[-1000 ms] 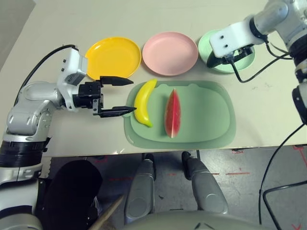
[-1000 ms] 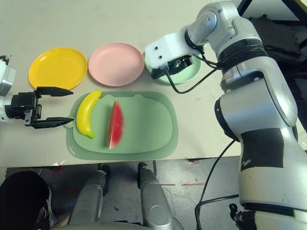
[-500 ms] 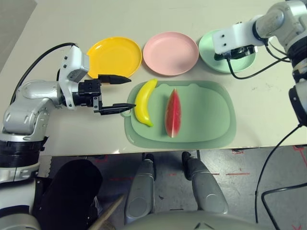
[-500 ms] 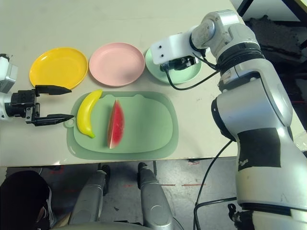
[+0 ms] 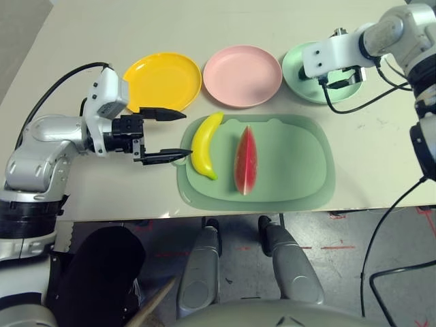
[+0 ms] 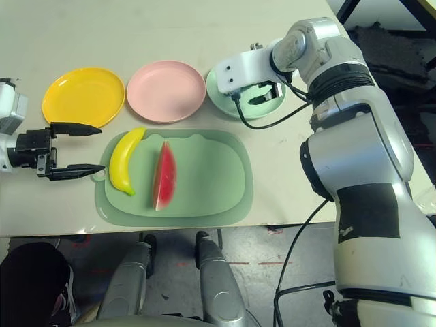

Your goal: Place the fruits into color-matched plates.

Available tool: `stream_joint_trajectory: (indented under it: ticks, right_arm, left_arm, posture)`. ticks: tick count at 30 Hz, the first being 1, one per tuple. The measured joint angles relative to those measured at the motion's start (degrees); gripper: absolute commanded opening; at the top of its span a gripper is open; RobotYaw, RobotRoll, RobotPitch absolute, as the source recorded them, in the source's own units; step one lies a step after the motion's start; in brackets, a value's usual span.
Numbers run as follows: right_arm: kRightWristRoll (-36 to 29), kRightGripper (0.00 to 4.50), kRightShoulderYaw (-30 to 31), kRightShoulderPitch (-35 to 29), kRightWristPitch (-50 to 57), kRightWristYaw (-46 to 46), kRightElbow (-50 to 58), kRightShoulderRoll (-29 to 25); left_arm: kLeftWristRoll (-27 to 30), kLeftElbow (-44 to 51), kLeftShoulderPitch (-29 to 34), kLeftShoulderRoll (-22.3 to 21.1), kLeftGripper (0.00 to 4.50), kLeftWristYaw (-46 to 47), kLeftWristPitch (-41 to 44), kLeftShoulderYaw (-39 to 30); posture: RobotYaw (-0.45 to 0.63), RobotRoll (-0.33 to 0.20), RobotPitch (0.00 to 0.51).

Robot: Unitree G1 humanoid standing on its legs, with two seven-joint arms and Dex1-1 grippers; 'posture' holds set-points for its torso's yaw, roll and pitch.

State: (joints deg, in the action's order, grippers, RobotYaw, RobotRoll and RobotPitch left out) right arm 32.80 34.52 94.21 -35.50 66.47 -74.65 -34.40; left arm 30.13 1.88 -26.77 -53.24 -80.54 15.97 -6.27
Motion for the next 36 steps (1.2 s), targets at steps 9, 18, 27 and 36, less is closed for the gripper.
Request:
stream_joint_trajectory:
  ticks: [9, 18, 27, 36]
  right_arm:
    - [-20.8, 4.47, -3.6, -4.0, -14.4, 24.7, 18.3, 2.5]
    - [-36.8, 4.47, 7.7, -7.6, -7.3, 25.6, 40.4, -5.4]
    - [-43.4, 4.47, 11.3, -10.0, 0.8, 25.8, 53.1, -8.3]
    - [-42.5, 4.47, 8.9, -14.0, 9.0, 25.8, 59.7, -4.5]
  left_arm:
    - [3.0, -3.4, 0.0, -1.0, 4.5, -10.6, -6.4, 0.2]
    - [3.0, -6.4, 0.9, -4.7, 4.5, -11.3, -14.2, 4.1]
    - [3.1, -6.9, 0.2, -4.9, 4.5, -11.3, -15.0, 4.9]
    - [3.0, -7.4, -0.2, -4.9, 4.5, -11.3, -15.1, 5.1]
  posture:
    - [-0.06, 0.0, 0.354]
    - [-0.06, 0.0, 0.359]
    - [-0.05, 0.0, 0.362]
    - [-0.04, 0.0, 0.361]
